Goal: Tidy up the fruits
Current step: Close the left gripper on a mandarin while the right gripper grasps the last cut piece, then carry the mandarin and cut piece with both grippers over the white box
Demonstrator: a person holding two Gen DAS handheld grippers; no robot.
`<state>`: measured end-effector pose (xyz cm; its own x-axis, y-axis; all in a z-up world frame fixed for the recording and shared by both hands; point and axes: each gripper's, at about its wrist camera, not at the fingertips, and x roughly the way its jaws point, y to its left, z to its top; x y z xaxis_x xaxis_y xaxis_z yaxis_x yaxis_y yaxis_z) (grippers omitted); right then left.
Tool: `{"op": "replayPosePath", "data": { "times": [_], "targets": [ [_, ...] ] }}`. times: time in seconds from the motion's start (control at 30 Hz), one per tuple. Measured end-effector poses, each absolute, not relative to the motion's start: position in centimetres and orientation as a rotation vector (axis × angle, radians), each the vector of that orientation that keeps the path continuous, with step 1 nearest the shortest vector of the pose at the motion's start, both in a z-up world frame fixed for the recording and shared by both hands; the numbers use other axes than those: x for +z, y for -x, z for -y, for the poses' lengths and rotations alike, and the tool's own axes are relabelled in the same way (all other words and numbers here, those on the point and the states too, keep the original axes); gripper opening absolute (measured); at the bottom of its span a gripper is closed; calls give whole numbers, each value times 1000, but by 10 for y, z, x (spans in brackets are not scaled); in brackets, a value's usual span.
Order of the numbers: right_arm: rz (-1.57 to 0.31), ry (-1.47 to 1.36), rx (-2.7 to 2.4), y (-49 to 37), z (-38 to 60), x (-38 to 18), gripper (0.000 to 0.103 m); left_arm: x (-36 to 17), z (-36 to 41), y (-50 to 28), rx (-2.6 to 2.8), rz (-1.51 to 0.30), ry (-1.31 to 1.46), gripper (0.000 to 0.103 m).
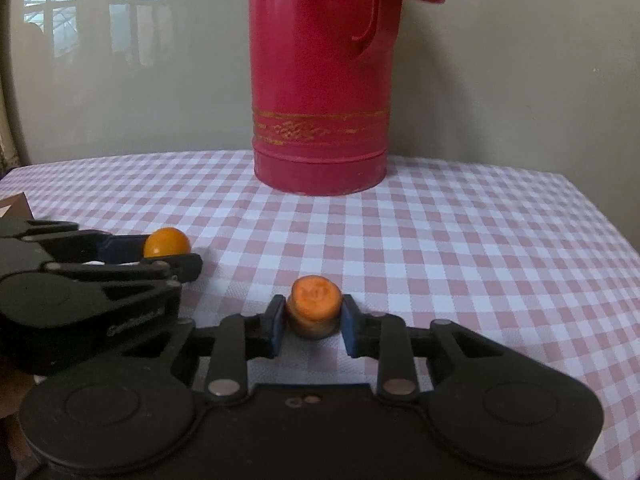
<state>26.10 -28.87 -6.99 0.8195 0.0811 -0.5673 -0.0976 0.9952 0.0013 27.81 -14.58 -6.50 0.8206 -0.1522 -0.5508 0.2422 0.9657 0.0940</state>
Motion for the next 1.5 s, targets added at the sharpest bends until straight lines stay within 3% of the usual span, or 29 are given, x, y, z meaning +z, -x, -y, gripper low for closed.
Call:
{"op": "replayPosePath", "data": {
  "times": [0.7,1.5],
  "targets": [
    [-503,88,143,-166,267,-26,20,-21,99,-141,-182,-489,-123,32],
    [-402,187,464,-89,145,1,20,5,-42,-42,92,-408,-63,32]
  ]
}}
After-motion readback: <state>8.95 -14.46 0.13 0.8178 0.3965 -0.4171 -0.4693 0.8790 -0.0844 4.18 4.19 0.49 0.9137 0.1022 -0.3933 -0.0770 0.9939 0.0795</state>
